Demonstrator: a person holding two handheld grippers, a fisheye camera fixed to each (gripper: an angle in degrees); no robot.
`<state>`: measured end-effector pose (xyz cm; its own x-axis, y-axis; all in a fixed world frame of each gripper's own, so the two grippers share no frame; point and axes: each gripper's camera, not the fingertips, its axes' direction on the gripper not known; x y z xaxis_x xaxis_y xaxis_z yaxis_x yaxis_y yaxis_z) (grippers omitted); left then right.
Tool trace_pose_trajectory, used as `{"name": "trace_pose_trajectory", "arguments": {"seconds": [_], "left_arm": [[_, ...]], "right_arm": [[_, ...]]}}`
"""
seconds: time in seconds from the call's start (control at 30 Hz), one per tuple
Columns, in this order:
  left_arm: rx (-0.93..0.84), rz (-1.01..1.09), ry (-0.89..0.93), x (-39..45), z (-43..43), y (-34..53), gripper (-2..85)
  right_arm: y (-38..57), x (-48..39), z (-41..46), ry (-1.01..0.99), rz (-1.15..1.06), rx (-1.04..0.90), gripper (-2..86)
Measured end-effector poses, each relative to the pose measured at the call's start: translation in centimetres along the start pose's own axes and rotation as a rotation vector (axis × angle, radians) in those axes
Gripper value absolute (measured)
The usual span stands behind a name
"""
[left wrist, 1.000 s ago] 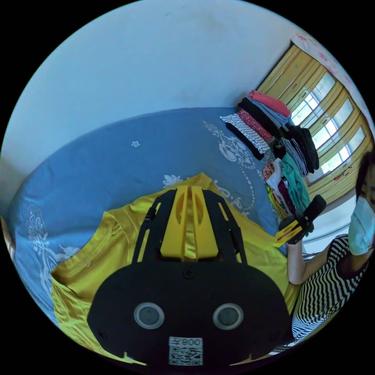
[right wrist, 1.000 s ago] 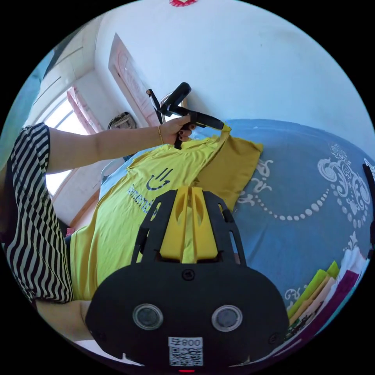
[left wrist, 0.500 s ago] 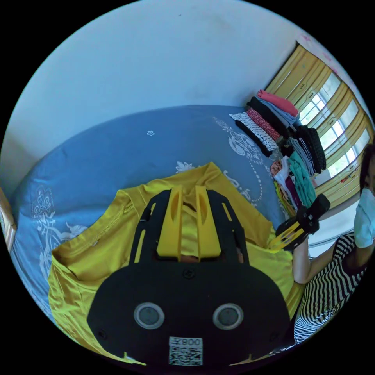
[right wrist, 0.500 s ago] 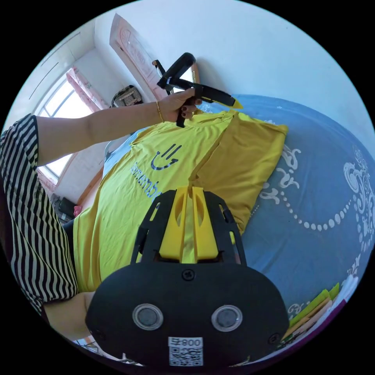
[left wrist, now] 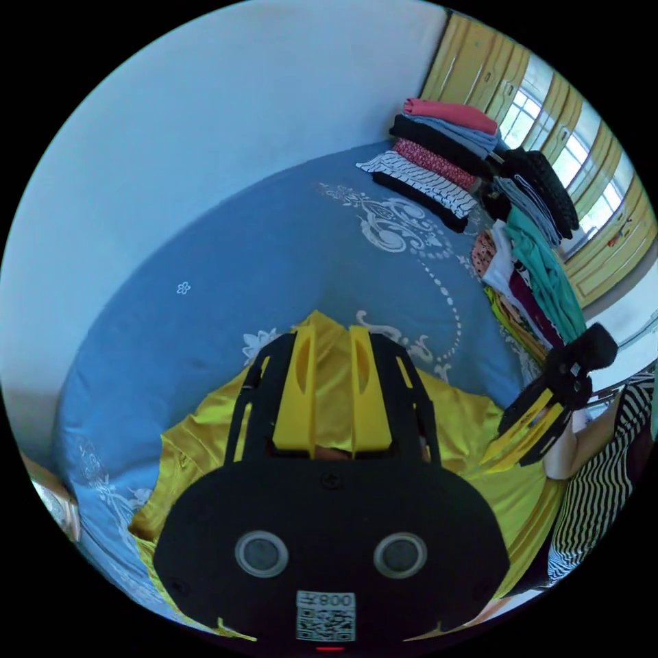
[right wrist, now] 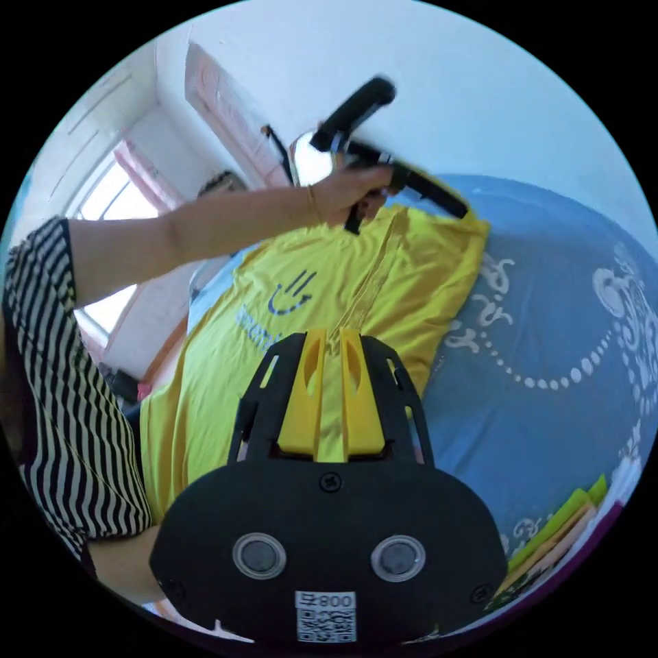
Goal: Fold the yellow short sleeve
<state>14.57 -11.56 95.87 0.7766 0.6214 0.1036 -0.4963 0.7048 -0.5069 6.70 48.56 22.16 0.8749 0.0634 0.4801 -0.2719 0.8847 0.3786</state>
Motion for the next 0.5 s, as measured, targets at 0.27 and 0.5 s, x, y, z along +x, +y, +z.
{"name": "trace_pose_trajectory", "arguments": {"seconds": [0.27, 0.5], "left_arm": [[-0.055, -0.007, -0.088, -0.7, 1.6, -1.5, 1.2], [0.03, -0.175, 0.03, -5.7, 1.4, -1.6, 0.4]], "right_arm": [[2.0, 5.1, -0.2, 0.098, 0.251, 0.012, 2.1], [2.5, 6.8, 1.1, 0.076, 0.285, -0.067, 1.3]]}}
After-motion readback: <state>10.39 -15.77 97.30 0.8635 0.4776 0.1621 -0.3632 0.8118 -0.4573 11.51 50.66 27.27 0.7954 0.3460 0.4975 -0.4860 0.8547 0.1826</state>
